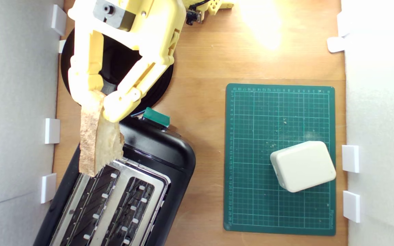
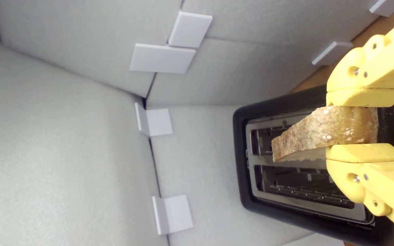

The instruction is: Pick bread and place in toaster

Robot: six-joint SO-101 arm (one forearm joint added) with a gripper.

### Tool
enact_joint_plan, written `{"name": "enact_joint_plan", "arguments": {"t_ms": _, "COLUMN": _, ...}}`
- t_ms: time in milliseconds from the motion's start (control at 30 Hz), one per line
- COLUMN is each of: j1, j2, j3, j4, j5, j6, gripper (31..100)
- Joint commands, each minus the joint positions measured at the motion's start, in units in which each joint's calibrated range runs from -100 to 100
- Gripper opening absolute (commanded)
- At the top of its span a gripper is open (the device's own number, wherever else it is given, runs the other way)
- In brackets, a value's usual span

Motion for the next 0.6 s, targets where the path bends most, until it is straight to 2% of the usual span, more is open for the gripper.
{"name": "enact_joint_plan", "arguments": {"t_ms": 0, "j1": 0.0, "j2": 1.1, "j3": -5.6, "j4": 1.9, "j5": -0.6, "j6": -0.6, "gripper": 52.9}}
{"name": "enact_joint_plan", "arguments": {"t_ms": 100, "j1": 0.0, "j2": 2.1, "j3": -5.7, "j4": 3.0, "j5": -0.6, "j6": -0.8, "gripper": 53.0}}
{"name": "enact_joint_plan", "arguments": {"t_ms": 567, "j1": -0.1, "j2": 9.4, "j3": -10.2, "j4": 3.0, "j5": -0.6, "j6": -1.7, "gripper": 53.3}}
